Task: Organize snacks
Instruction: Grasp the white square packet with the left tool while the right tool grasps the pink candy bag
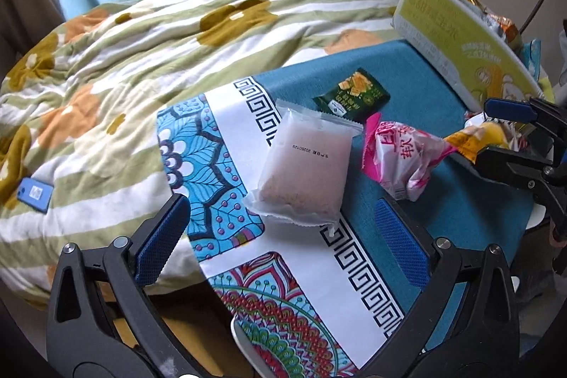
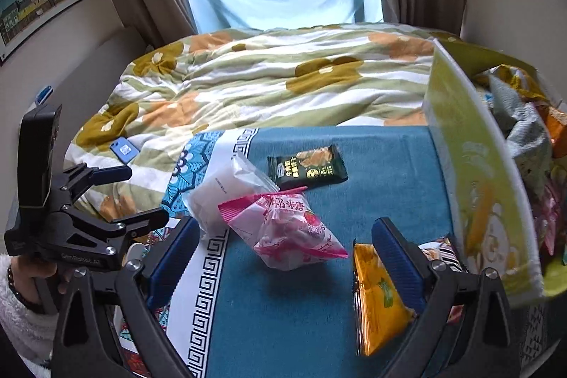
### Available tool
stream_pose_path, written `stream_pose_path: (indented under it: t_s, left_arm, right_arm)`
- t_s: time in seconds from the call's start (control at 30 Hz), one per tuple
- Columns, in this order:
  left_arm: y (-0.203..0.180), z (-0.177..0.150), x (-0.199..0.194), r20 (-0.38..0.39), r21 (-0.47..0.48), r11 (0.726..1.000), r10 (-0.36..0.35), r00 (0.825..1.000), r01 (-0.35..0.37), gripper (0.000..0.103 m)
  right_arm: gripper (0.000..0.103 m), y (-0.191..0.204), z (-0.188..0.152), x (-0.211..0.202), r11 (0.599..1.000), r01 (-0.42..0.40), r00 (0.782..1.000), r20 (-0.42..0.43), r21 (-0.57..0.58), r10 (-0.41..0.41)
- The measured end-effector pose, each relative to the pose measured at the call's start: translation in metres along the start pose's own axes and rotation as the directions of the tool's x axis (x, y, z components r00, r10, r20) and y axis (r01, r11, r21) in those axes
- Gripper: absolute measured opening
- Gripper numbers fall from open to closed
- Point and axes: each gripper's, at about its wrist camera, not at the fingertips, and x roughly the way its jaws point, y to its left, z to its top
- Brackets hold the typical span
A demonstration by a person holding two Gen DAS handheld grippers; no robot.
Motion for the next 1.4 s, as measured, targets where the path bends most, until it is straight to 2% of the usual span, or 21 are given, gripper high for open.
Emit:
stream_pose_path:
  t_s: [0.2,0.3,0.37,0.63,0.7,0.8,0.83,0.87,1.07,1.27,1.33,1.4]
  left_arm:
    - [-0.013,0.006,0.050,-0.067,0.129,0.991,-0.020,0.998,0.029,0.102]
    - [-0.019,0.010,0.069,-0.091,0.182,0.983,-0.003,0.996,0.019,0.096]
    - [-0.020,0.014,0.077,-0.117,0.185,0.982,-0.008,0.993,0.029,0.081]
    - [-0.027,0.033,0.087,-0.137,0.221,0.975,-0.008,0.991,0.038,0.076]
    - [-0.031,0.034,0.087,-0.140,0.227,0.972,-0.022,0.990,0.054,0.074]
    - [-0.032,0.034,0.087,-0.137,0.215,0.975,-0.034,0.990,0.064,0.069]
    - [-0.031,0.033,0.086,-0.134,0.205,0.976,-0.040,0.990,0.068,0.062]
    - [-0.030,0.033,0.085,-0.133,0.196,0.978,-0.042,0.990,0.068,0.061]
    - [-0.021,0.022,0.078,-0.147,0.146,0.989,-0.015,0.989,0.036,0.060]
    - [-0.004,0.008,0.069,-0.164,0.044,0.999,0.015,0.986,-0.007,0.060]
    - [0.002,0.003,0.066,-0.168,0.009,1.000,0.011,0.986,-0.009,0.060]
    - [0.008,-0.003,0.062,-0.168,-0.033,0.999,0.004,0.986,-0.010,0.060]
  right_arm:
    - [0.097,-0.011,0.001,0.057,0.997,-0.061,0.987,-0.152,-0.039,0.054]
    - [0.097,-0.014,0.002,0.073,0.997,-0.070,0.978,-0.197,-0.042,0.060]
    - [0.097,-0.014,0.002,0.079,0.996,-0.076,0.974,-0.220,-0.052,0.063]
    - [0.096,-0.013,0.003,0.096,0.993,-0.098,0.954,-0.290,-0.065,0.075]
    - [0.092,-0.014,0.004,0.097,0.993,-0.107,0.952,-0.293,-0.052,0.087]
    - [0.090,-0.016,0.006,0.098,0.993,-0.108,0.949,-0.302,-0.047,0.089]
    - [0.089,-0.017,0.006,0.099,0.993,-0.112,0.947,-0.307,-0.043,0.094]
    - [0.087,-0.016,0.008,0.101,0.992,-0.118,0.944,-0.314,-0.037,0.100]
    - [0.075,-0.010,0.008,0.108,0.990,-0.133,0.931,-0.348,-0.039,0.111]
    - [0.075,-0.007,0.009,0.110,0.991,-0.124,0.934,-0.342,-0.044,0.102]
    - [0.070,-0.006,0.008,0.110,0.992,-0.114,0.938,-0.334,-0.051,0.091]
    - [0.061,-0.002,0.007,0.110,0.991,-0.104,0.941,-0.331,-0.081,0.072]
